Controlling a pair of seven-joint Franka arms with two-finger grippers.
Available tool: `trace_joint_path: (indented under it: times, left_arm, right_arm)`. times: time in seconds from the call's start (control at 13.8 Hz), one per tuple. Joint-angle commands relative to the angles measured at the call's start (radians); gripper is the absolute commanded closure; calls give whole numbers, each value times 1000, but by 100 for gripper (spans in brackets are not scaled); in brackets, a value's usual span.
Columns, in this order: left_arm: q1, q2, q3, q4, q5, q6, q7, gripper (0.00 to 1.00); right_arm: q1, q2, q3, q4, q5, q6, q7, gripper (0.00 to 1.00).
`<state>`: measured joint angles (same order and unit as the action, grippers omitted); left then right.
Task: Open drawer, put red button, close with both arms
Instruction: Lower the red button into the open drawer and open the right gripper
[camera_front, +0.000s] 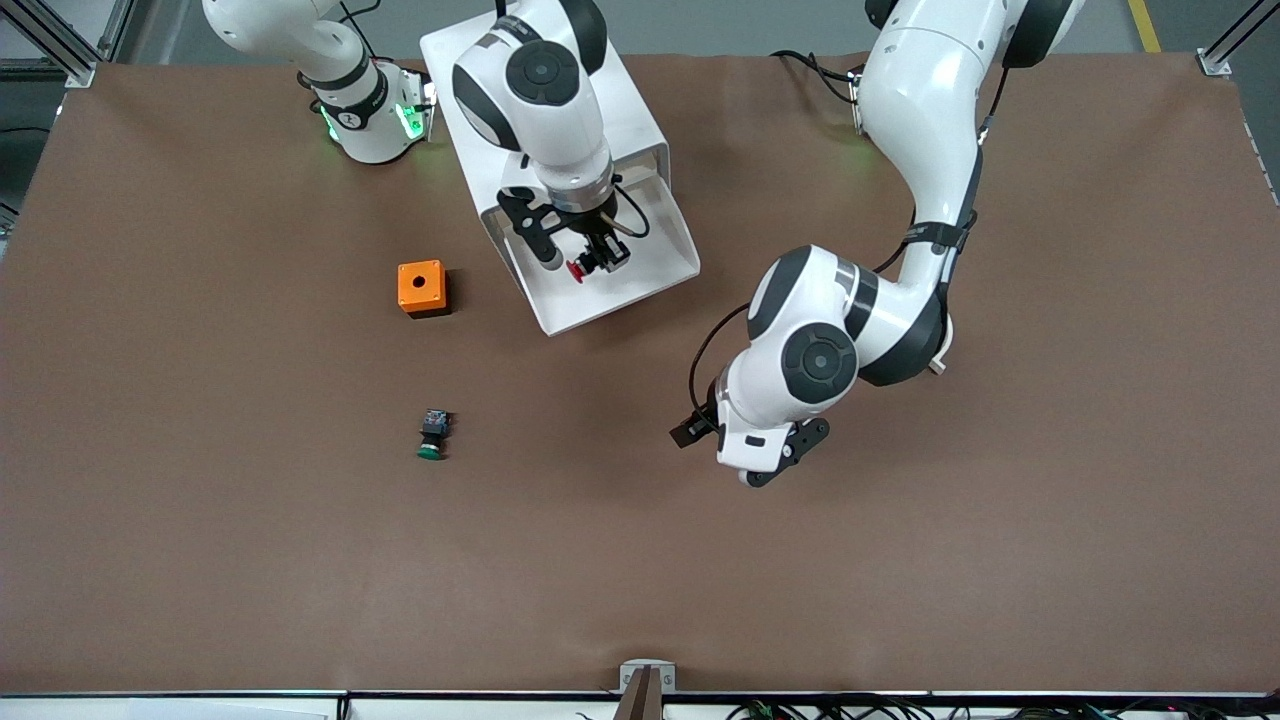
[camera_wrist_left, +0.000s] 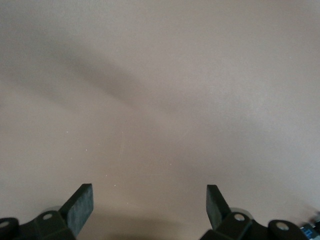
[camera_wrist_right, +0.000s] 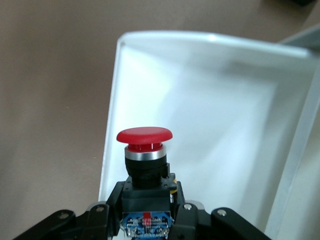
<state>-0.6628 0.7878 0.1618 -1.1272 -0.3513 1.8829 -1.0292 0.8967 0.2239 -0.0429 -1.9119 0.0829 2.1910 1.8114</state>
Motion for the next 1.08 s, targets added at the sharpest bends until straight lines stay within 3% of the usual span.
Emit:
trace_joint_path:
  times: [0.0,0.94,1.01]
  left_arm:
    - [-24,-25,16,-26,34,13,-3,1]
    - [-26,-27,9,-34,77,13,-28,0]
    - [-26,-27,9,-34,77,13,-28,0]
  right_arm:
    - [27,17,-11,5,-18,7,83,100]
    - [91,137,-11,76,-20,47,258,100]
    - [91,138,-11,79,-18,46,258,95]
